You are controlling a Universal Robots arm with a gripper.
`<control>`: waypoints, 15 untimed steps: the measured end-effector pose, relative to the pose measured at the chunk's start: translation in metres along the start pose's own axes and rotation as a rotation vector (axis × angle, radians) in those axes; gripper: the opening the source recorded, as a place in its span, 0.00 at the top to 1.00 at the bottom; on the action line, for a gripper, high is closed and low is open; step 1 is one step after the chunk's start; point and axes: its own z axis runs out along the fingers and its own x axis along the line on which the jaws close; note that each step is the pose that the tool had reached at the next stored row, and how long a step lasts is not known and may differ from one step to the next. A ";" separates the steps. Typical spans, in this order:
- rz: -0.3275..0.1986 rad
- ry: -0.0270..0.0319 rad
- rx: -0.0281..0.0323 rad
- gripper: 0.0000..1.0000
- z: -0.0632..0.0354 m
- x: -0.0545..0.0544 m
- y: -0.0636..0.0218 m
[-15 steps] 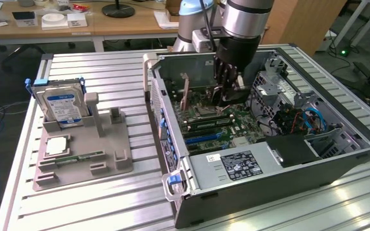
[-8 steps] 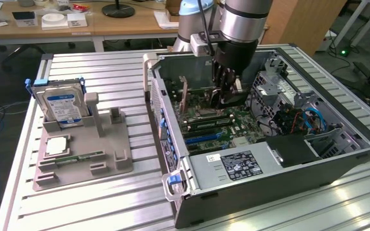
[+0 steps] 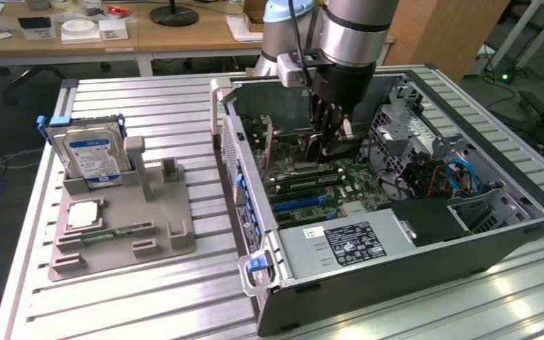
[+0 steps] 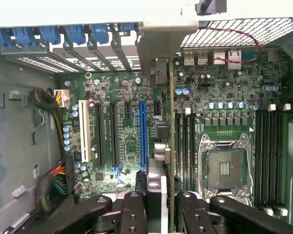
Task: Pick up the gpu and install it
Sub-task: 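Insert the gpu into the slot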
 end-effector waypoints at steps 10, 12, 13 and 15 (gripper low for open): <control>0.000 0.0000 0.0000 0.72 0.0025 0.009 -0.0001; 0.000 0.0000 0.0000 0.72 0.0031 0.011 -0.0002; 0.000 0.0001 -0.0001 0.72 0.0033 0.012 -0.0002; 0.000 0.0001 -0.0001 0.72 0.0036 0.013 -0.0003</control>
